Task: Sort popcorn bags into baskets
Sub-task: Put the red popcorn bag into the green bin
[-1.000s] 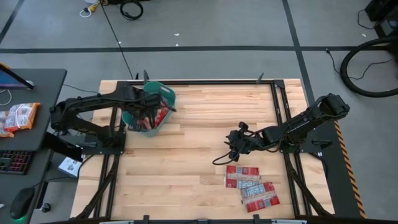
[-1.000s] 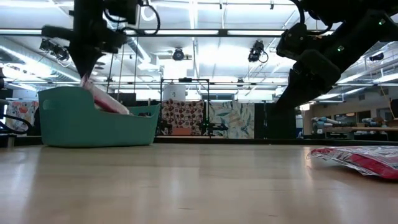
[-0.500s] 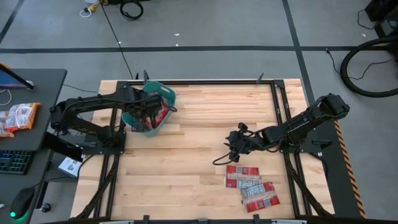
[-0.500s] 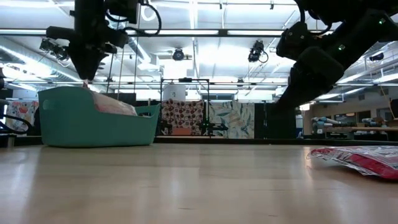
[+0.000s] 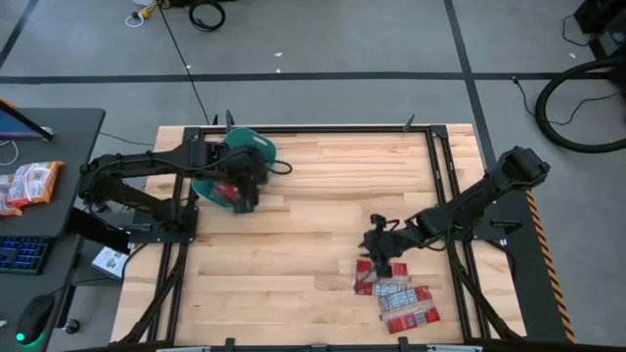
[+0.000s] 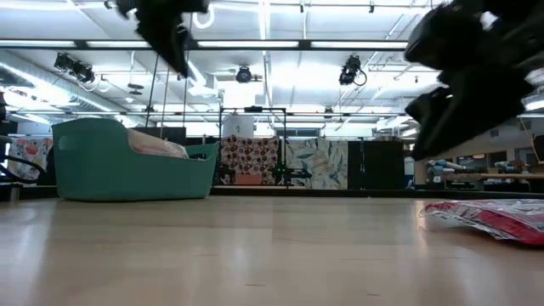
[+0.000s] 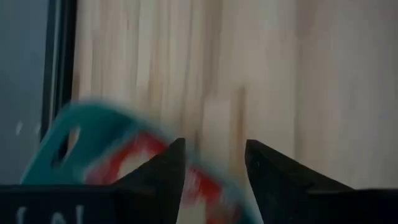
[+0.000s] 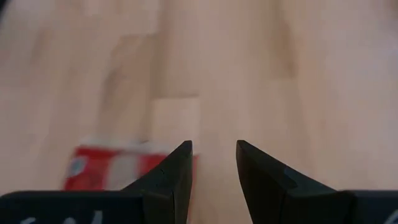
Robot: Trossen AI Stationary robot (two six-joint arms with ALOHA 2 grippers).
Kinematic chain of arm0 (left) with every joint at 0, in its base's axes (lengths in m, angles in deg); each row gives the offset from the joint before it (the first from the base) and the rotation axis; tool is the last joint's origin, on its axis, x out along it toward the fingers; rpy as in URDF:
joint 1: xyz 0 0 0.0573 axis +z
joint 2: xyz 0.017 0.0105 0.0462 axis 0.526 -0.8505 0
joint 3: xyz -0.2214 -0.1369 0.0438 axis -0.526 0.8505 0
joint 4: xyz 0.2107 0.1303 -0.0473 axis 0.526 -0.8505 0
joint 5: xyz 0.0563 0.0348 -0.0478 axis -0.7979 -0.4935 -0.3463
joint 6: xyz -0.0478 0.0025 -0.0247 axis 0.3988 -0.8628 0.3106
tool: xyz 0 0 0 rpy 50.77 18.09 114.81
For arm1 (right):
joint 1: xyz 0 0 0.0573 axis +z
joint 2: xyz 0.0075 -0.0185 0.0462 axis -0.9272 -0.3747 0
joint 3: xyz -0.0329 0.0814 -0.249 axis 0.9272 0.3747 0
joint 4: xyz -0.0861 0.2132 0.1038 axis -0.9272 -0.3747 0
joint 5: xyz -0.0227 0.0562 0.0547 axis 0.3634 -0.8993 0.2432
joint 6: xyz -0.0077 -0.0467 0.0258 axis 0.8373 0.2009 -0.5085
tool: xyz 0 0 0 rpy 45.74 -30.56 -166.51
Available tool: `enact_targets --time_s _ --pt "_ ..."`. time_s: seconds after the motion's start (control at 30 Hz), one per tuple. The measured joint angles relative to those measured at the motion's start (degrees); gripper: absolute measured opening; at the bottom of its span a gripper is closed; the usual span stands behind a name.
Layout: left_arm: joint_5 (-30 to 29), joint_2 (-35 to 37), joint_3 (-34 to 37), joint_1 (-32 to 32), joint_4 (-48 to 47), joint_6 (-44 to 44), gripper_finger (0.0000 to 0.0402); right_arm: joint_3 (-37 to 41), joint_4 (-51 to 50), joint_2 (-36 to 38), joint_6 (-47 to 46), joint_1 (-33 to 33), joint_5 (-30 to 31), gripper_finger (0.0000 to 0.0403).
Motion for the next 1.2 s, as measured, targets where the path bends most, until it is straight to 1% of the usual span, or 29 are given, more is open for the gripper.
enact_targets --time_s 0.07,0.13,0.23,0.33,0.4,0.5,0.6,0.67,0.77,0.83,0.9,1.0,1.07,1.2 --pt "1.42 0.0 0.0 -1.16 5.59 1.97 0.0172 0.0 -0.15 0.0 -0.88 2.1 -1.37 0.013" --pt "1.69 0.0 0.0 -2.2 10.38 4.05 0.0172 -0.03 -1.45 0.0 -4.4 4.27 -2.99 0.013" --pt "1.67 -0.89 -0.06 -3.62 16.05 5.64 0.0172 -1.37 -8.4 0.0 -11.45 8.01 -3.53 0.0127" --pt "1.67 -3.37 -0.02 -5.55 18.27 5.34 0.0172 -3.79 -15.33 0.02 -17.6 11.16 -2.37 0.0119" --pt "1.59 -5.45 -0.02 -6.82 20.25 4.24 0.0172 -5.71 -18.55 0.0 -19.73 12.7 -2.16 0.0115" --pt "1.61 -9.02 -0.02 -8.45 23.4 3.94 0.0172 -8.21 -20.03 -0.82 -21.81 14.18 -2.02 0.0111" --pt "1.5 -11.95 0.0 -10.0 26.18 3.78 0.0172 -9.71 -20.39 -4.7 -22.91 15.13 -2.29 0.0109" --pt "1.46 -13.28 0.0 -11.08 28.0 3.31 0.0172 -10.78 -21.35 -8.32 -23.2 15.74 -4.59 0.0109" --pt "1.46 -14.34 0.04 -12.9 30.53 2.31 0.0172 -13.95 -25.81 -13.18 -23.99 16.68 -6.16 0.0109" --pt "1.48 -15.04 0.03 -13.97 33.92 2.1 0.0172 -16.2 -28.59 -15.51 -24.01 16.9 -5.17 0.0109" --pt "1.45 -15.38 0.57 -15.12 36.23 1.78 0.0172 -17.86 -30.03 -17.58 -22.81 16.94 -2.83 0.0109" --pt "1.42 -15.5 5.04 -16.53 44.76 1.44 0.0172 -18.53 -29.15 -19.45 -18.67 15.87 2.46 0.0109" --pt "1.46 -15.71 8.68 -17.09 48.67 1.79 0.0172 -18.48 -28.38 -20.19 -15.71 14.0 6.44 0.0109" --pt "1.46 -15.67 14.25 -17.07 55.51 4.1 0.0172 -18.47 -24.07 -21.47 -6.04 7.37 8.15 0.0109"
